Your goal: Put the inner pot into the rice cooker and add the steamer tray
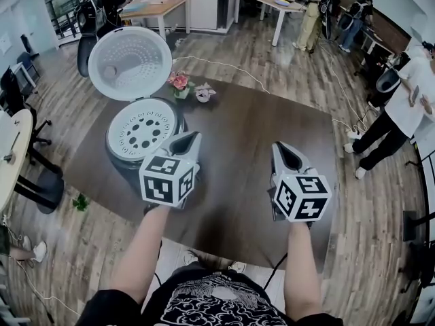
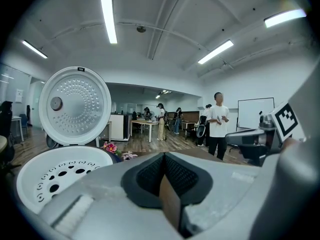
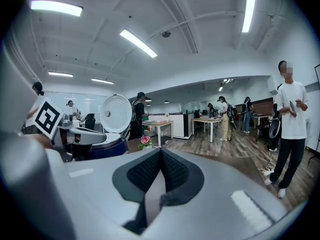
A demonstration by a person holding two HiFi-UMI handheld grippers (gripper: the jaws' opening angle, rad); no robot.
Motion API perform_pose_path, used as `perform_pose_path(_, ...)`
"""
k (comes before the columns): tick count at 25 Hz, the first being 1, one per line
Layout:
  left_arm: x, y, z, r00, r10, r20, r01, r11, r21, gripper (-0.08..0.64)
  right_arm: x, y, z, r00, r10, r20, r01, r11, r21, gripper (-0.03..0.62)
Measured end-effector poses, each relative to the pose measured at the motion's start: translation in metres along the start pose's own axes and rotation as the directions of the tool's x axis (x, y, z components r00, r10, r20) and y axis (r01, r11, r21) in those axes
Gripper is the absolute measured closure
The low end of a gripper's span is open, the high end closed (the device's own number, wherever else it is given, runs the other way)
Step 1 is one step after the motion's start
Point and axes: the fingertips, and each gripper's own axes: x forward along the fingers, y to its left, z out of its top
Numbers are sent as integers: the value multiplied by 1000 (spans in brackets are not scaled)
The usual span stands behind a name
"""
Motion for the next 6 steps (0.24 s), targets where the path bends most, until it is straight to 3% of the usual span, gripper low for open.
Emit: perform_pose_path(6,0,0,3,1000,-1,-4,1,1000,5,555,-1,1,3,1000,-2,-2,2,1000,-8,594)
